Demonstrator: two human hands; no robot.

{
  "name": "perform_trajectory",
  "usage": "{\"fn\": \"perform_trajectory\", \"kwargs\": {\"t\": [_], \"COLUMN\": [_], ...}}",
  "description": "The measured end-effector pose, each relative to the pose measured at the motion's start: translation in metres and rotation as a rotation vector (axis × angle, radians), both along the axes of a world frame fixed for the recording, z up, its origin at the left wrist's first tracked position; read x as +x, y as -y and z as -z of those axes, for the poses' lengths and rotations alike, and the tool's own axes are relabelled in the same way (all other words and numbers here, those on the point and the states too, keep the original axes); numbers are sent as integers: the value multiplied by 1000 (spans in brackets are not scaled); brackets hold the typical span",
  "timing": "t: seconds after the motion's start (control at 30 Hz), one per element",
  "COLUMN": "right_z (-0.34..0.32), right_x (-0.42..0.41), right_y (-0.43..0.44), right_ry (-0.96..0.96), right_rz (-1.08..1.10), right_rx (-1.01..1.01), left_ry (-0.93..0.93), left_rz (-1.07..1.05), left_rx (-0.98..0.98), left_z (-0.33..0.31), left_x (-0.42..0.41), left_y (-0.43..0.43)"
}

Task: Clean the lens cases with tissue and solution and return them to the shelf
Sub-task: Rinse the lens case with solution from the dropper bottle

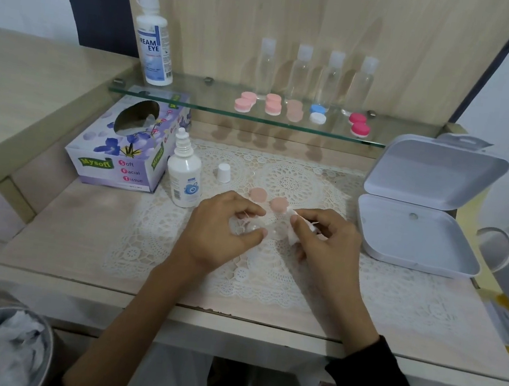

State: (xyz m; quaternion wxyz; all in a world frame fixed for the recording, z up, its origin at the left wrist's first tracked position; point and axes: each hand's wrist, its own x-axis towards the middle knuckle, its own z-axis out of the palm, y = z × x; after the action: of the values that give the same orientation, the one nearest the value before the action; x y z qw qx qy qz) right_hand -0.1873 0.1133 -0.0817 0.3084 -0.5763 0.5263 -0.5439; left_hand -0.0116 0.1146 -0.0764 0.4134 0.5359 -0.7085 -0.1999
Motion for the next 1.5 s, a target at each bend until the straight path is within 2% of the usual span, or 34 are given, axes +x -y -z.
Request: {"fn": "perform_trajectory", "kwargs": {"t": [0.2, 0.47, 0.6, 0.8, 0.97, 1.2, 1.5], "right_z": [-6, -4, -4, -3, -1, 17, 48], "right_x": [-3, 13, 39, 92, 139, 210, 278], "right_y": [-5, -28, -45, -69, -85, -109, -137], "right_ry": [-62, -198, -195, -121, -93, -120, -174], "right_rz": [-18, -108, -251, -446, -589, -737, -962], "right_rx": [-40, -210, -289, -317, -310, -301, -269], "left_ry": [3, 76, 210, 260, 270, 268, 199], "left_rz": [7, 33, -74, -221, -348, -538, -742], "left_rx": [30, -114, -237, -197, -254, -161, -189], "left_z": [-2, -11, -12, -30, -29, -15, 23], "left_x": [2, 39, 74, 130, 174, 249, 311], "left_y": [0, -23, -42, -75, -113, -172, -212]}}
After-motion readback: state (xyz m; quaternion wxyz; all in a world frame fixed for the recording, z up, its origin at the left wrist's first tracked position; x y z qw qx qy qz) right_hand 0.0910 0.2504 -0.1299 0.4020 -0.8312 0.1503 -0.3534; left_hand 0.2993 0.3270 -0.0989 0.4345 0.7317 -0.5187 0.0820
